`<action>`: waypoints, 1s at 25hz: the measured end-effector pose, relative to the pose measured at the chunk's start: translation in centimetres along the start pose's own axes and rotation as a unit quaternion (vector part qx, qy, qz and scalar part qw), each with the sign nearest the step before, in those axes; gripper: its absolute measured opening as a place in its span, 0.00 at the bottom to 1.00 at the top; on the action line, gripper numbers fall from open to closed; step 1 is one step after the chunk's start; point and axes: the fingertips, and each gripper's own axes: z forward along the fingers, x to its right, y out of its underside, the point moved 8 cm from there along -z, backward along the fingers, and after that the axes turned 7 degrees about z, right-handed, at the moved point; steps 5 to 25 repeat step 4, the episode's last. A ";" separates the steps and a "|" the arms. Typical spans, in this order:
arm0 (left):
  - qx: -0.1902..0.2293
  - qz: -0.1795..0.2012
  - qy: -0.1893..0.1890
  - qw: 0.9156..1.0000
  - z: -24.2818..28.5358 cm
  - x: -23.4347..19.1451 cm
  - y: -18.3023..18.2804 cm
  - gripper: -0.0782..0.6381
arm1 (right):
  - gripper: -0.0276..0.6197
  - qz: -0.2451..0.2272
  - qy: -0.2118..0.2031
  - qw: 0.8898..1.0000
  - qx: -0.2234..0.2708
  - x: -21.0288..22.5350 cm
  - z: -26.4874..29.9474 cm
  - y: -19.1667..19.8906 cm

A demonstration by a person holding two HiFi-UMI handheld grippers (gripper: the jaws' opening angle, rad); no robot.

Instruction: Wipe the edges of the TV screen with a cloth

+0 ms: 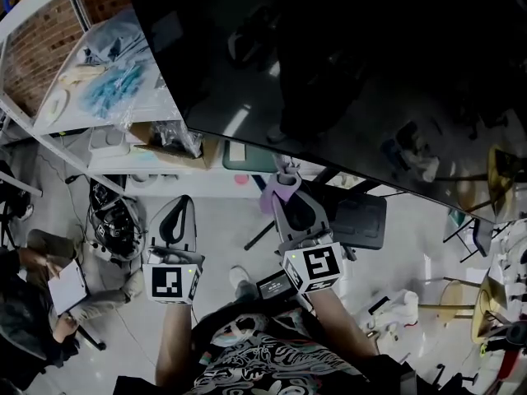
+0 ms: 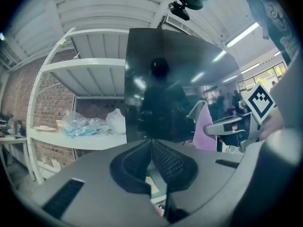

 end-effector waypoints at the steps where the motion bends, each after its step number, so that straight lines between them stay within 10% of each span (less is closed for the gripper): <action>1: 0.000 0.001 0.000 1.000 -0.1 0.7 -0.2 0.13 | 0.20 -0.001 0.001 1.000 0.001 0.4 -0.9 0.2; 25: 0.000 0.000 0.000 1.000 -0.7 2.8 -0.8 0.13 | 0.20 0.003 0.005 1.000 0.001 1.5 -3.6 0.4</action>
